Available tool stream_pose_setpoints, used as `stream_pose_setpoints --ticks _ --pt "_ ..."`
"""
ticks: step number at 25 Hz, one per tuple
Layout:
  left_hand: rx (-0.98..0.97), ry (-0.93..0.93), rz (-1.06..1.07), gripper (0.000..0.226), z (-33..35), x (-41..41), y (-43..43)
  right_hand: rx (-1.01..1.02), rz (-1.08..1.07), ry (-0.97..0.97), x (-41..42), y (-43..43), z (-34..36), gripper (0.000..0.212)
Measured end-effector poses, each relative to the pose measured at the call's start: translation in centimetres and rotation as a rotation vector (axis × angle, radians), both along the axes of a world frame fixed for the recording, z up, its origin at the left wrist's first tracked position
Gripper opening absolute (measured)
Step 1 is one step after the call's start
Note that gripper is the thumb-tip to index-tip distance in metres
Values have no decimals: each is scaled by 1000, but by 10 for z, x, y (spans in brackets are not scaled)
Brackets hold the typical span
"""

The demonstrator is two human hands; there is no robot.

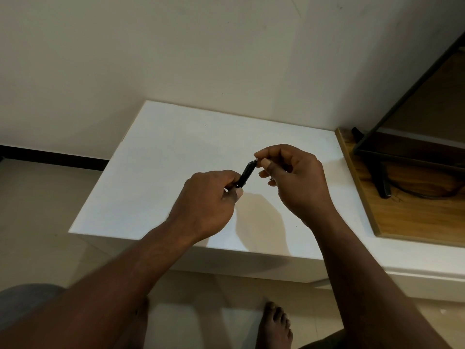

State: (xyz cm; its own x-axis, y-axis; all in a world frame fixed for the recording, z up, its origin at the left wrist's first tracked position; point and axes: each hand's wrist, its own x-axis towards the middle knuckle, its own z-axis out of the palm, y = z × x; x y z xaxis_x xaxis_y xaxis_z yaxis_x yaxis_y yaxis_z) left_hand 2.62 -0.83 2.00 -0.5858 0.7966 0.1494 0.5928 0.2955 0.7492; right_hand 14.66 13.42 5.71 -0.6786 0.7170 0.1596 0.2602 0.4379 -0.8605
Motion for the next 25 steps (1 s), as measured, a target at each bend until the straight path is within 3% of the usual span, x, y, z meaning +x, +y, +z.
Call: stream_pose_setpoints --ticks 13,25 --pt "49 -285 1 19 4 1 1 21 -39 38 -2 -3 -2 16" --pt "44 -294 20 18 5 2 1 25 -34 28 -3 -6 -3 18"
